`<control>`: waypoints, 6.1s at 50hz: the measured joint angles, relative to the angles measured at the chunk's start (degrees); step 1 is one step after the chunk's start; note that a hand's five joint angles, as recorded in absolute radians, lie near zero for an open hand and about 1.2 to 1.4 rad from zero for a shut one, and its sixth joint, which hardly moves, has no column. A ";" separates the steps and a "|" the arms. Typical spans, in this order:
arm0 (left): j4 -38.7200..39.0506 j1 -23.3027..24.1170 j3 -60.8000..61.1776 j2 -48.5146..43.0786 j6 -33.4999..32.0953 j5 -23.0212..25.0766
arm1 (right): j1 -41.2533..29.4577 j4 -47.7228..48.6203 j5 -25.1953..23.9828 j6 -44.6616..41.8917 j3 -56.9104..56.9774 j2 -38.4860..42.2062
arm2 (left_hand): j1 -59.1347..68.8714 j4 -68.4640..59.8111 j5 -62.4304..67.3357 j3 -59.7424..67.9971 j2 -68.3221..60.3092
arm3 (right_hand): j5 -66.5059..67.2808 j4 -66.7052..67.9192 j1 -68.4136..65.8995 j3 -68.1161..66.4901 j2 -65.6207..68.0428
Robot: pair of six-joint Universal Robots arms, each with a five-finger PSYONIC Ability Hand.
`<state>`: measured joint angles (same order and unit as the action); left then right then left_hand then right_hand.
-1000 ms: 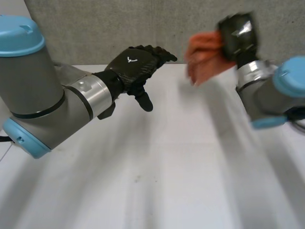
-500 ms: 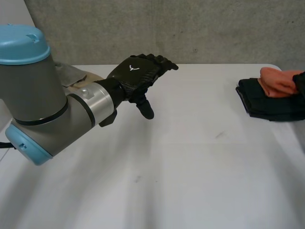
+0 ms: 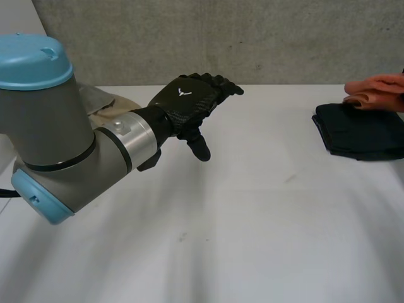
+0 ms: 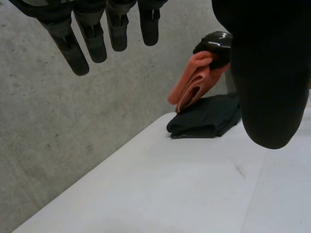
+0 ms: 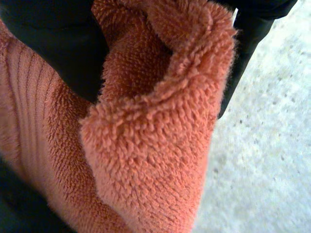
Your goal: Fold the laundry.
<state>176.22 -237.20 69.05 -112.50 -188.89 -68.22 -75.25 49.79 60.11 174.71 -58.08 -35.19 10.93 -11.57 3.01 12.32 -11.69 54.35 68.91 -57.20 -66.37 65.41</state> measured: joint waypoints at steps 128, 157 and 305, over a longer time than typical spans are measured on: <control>9.65 -1.01 9.71 -4.01 -10.25 -12.96 | -19.82 -36.79 3.05 -30.43 -40.47 -40.83 | 9.69 -7.26 5.12 7.12 -7.63 | -51.38 -56.63 44.26 54.28 -53.34; 4.87 3.20 34.93 9.05 16.42 -34.13 | -34.16 -48.10 -0.43 -17.18 -13.95 -11.73 | 8.39 -6.75 4.81 6.46 -6.78 | -36.82 -41.66 29.95 39.06 -38.25; 18.65 -8.06 -0.68 -3.32 -8.23 -21.72 | -30.43 -63.26 18.97 -34.68 -3.34 -28.72 | 54.41 -57.13 53.66 55.92 -56.87 | 2.13 -0.21 -8.07 -1.90 2.13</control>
<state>194.87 -245.26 68.37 -115.82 -197.12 -89.94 -105.69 -13.47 79.08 140.03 -61.42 -63.91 65.34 -68.69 56.67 68.24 -68.55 56.48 68.71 -65.27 -68.27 67.55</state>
